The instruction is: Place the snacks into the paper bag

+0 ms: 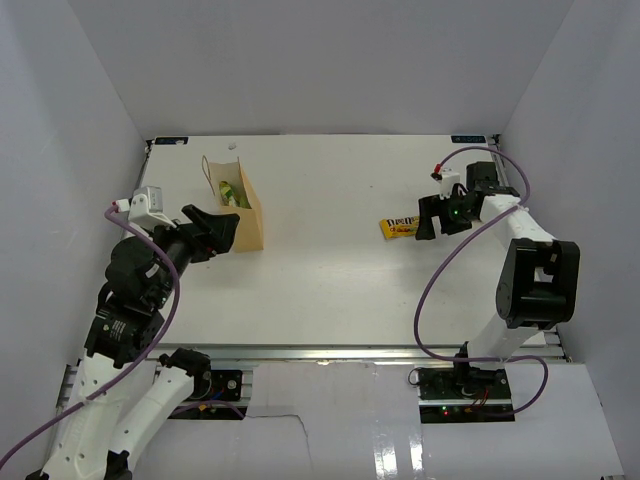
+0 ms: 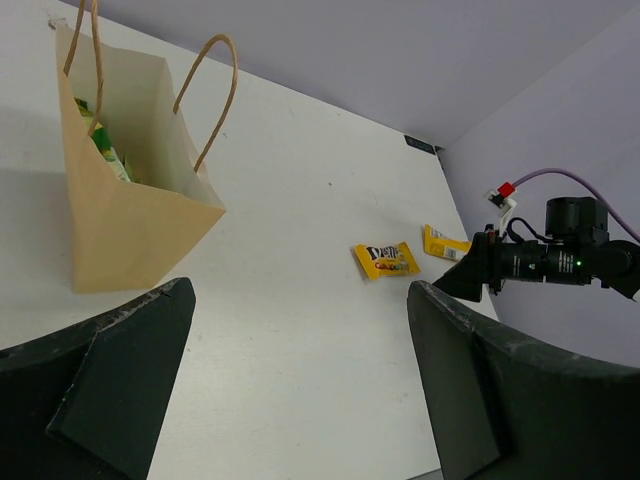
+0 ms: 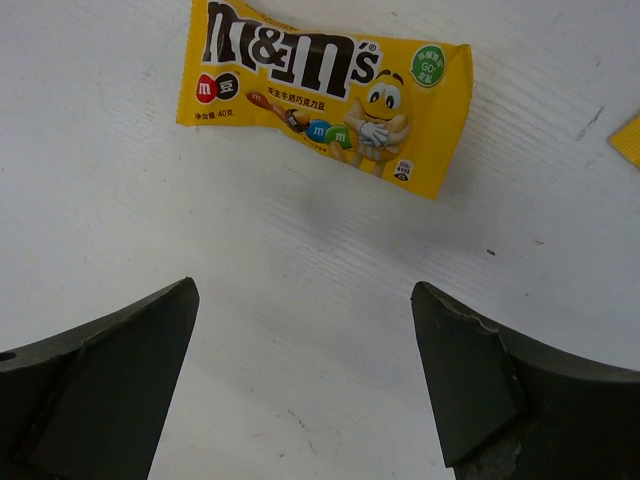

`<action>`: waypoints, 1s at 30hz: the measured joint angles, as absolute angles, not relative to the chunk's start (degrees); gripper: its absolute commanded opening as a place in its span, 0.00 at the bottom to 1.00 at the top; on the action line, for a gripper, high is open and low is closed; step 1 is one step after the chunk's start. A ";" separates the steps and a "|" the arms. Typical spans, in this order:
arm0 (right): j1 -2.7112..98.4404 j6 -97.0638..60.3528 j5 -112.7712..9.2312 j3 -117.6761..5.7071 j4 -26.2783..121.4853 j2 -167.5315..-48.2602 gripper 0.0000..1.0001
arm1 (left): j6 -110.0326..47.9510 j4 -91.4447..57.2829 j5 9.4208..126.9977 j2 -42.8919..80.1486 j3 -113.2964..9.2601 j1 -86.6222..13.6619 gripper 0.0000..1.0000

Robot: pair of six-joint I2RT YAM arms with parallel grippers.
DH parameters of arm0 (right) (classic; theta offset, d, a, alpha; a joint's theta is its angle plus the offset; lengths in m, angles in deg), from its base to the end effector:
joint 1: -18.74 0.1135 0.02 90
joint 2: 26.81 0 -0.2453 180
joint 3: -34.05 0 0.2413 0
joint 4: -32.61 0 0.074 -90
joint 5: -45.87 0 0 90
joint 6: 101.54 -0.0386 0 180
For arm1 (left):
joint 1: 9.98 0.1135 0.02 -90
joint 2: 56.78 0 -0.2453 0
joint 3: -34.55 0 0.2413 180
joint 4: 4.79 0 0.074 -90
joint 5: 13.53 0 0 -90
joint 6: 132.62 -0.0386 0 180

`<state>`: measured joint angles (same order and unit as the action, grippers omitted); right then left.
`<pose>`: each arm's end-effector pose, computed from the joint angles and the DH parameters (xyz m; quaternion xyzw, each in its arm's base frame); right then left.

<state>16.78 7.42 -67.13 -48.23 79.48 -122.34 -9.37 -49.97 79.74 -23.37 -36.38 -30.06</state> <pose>0.3334 0.0037 0.2074 -0.1908 0.9288 0.1436 0.2834 0.1117 -0.0385 0.3805 -0.1049 0.7453 -0.2761 0.5977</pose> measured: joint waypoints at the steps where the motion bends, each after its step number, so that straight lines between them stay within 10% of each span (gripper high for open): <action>1: 16.80 7.20 -67.09 -48.23 79.50 -122.49 0.93 | -9.30 -49.95 79.63 -23.39 -36.29 -30.06 0.98; 30: 21.11 -0.60 -56.80 -55.81 77.88 -132.53 0.94 | -8.47 -48.57 74.27 -22.80 -34.66 -30.06 0.98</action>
